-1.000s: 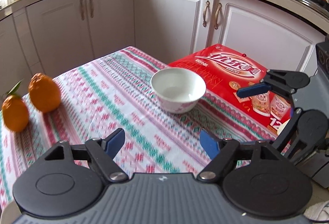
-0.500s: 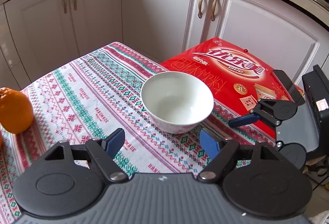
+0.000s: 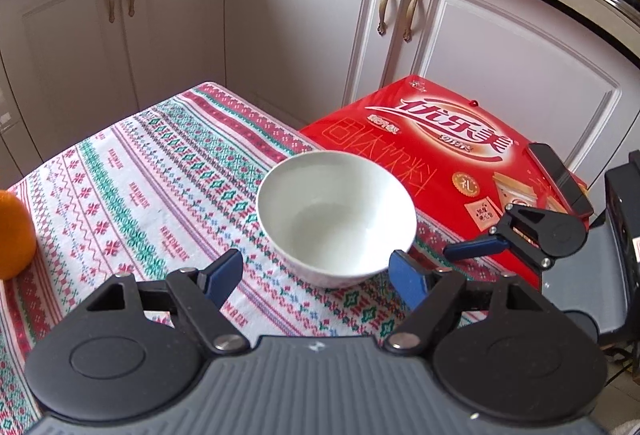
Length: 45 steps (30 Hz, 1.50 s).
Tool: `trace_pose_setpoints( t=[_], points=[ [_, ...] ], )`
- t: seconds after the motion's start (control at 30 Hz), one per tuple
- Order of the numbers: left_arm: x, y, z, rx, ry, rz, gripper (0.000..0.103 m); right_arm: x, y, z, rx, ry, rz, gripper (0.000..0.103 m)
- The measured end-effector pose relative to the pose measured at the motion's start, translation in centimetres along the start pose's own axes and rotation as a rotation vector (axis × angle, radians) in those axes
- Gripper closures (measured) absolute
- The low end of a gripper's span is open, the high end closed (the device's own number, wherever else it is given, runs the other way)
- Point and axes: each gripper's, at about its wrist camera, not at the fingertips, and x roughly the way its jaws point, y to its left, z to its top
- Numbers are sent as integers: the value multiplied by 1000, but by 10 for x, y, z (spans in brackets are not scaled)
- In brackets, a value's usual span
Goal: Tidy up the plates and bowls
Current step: 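Grasp the rim of the remaining pink-flowered white bowl with the left gripper, then carry the held bowl with the left gripper and lower it into the nested bowls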
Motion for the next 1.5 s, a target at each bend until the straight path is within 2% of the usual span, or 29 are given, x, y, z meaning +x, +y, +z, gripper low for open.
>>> trace_pose_setpoints(
  t=[0.17, 0.4, 0.47, 0.57, 0.63, 0.77, 0.87, 1.23, 1.5],
  points=[
    [10, 1, 9, -1, 3, -3, 23, -7, 2, 17, -78, -59, -20, 0],
    [25, 4, 21, 3, 9, -1, 24, -1, -13, 42, -105, -122, 18, 1],
    [31, 5, 25, 8, 15, -5, 25, 3, -14, 46, -120, -123, 27, 1],
    [38, 6, 29, 9, 23, -12, 27, 9, -17, 50, -122, -117, 38, 9],
    [41, 7, 31, 10, 27, -22, 33, 12, -19, 52, -115, -114, 48, 10],
    [47, 9, 32, 8, 37, -25, 36, 13, -21, 52, -108, -118, 53, 11],
    [50, 11, 33, 5, 45, -30, 40, 14, -21, 52, -110, -111, 62, 19],
    [51, 12, 34, 5, 49, -37, 41, 11, -20, 51, -110, -115, 58, 21],
    [37, 5, 28, 10, 51, -35, 41, -1, -13, 50, -117, -105, 67, 21]
  ],
)
